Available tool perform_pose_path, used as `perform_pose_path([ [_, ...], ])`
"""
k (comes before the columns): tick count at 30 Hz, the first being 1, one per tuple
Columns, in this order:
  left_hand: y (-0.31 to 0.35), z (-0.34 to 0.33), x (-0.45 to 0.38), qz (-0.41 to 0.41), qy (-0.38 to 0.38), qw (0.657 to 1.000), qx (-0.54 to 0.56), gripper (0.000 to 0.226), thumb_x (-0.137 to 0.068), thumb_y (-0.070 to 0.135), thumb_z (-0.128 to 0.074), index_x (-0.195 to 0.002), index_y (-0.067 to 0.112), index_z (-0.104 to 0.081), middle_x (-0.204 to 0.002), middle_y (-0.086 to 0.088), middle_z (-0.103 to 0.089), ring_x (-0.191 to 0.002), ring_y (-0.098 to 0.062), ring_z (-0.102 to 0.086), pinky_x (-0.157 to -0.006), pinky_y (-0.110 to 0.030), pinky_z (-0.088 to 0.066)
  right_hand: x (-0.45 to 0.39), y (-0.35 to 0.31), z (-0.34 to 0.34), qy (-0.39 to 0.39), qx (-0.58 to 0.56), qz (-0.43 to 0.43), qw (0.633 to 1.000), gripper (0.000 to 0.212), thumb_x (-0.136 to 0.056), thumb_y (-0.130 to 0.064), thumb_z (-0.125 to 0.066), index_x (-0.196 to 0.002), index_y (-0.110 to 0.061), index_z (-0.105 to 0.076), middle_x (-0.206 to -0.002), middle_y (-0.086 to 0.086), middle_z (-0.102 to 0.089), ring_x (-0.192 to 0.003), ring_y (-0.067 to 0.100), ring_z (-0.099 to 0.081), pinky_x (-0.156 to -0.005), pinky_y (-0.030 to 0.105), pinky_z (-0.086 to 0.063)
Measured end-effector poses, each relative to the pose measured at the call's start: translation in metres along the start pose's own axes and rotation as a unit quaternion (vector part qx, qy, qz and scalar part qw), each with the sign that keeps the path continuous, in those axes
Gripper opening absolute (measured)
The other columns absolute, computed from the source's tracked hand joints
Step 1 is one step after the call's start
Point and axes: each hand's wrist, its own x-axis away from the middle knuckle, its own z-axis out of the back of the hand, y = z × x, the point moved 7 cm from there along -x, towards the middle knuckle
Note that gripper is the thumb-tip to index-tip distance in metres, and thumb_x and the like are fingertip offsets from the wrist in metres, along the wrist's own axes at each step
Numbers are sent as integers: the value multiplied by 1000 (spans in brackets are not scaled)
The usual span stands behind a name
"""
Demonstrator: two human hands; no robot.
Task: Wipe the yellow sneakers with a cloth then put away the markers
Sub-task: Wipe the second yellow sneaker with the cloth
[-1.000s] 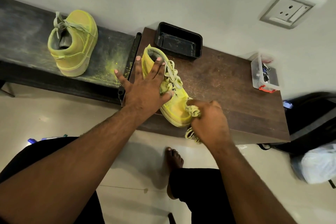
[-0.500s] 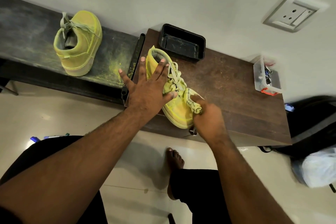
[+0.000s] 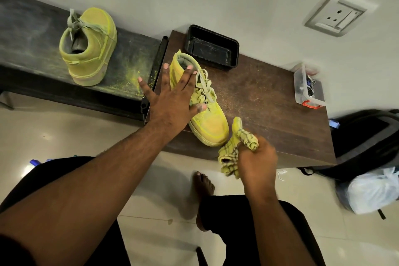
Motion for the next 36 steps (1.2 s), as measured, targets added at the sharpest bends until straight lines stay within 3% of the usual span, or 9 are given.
perform_pose_path([
  [4,0,0,0,-3,6,1000,-3,85,-83,78,-21,-149,35,11,-158,17,15,-144,-32,20,-94,-78,12,-12,-9,-24,-57,33,35,997,38,-88,0,-53,-118,-19,-66,-93,-5,-70,-77,9,-66,-59,14,-50],
  [6,0,1,0,-4,6,1000,-6,85,-84,78,-22,-149,35,11,-157,18,15,-144,-31,20,-93,-78,13,1,-11,-45,-117,101,77,985,54,-85,5,-50,-132,-20,-57,-126,3,-63,-106,17,-64,-87,26,-54],
  [8,0,2,-1,-5,3,1000,-5,85,-83,77,-24,-149,36,11,-157,18,15,-144,-31,20,-94,-78,12,24,-17,-54,-161,141,129,968,60,-82,7,-49,-135,-20,-53,-142,-1,-49,-133,15,-44,-111,28,-35],
  [11,0,4,-3,-7,4,1000,3,86,-84,76,-28,-149,36,10,-158,18,13,-144,-31,20,-94,-78,12,51,-21,-48,-214,58,158,962,61,-77,10,-50,-120,-30,-65,-121,-11,-64,-114,8,-59,-98,21,-46],
  [17,5,12,-3,-12,-16,1000,15,90,-80,67,-48,-151,33,-5,-159,16,3,-144,-31,21,-96,-78,11,3,-13,1,-45,-8,112,993,46,-82,8,-56,-114,-22,-70,-95,-9,-72,-81,-2,-66,-72,16,-54],
  [23,-8,11,-11,-13,-52,996,77,80,-76,57,-59,-147,40,-25,-156,27,-2,-143,-24,25,-102,-74,10,3,-10,-6,-25,37,142,989,60,-76,10,-48,-124,-21,-64,-117,-1,-68,-104,17,-64,-91,39,-53],
  [28,-10,9,-12,-12,-60,993,98,73,-75,53,-63,-142,40,-36,-155,29,-5,-144,-20,22,-104,-72,12,20,-20,-64,-181,155,225,945,68,-77,6,-49,-141,-18,-45,-149,-1,-41,-139,17,-35,-116,28,-26],
  [31,-11,8,-12,-18,-68,994,87,72,-74,53,-63,-140,40,-38,-155,29,-4,-144,-20,22,-104,-72,12,17,-25,-83,-211,249,259,909,69,-84,-3,-52,-148,-18,-30,-157,-2,-25,-146,16,-18,-116,25,-17],
  [36,-7,11,-9,-19,-78,993,82,71,-74,52,-64,-139,39,-40,-155,28,-4,-144,-20,22,-103,-72,11,-10,-40,-80,-139,250,268,920,53,-84,-8,-53,-137,-14,-48,-140,6,-52,-128,20,-49,-102,29,-40],
])
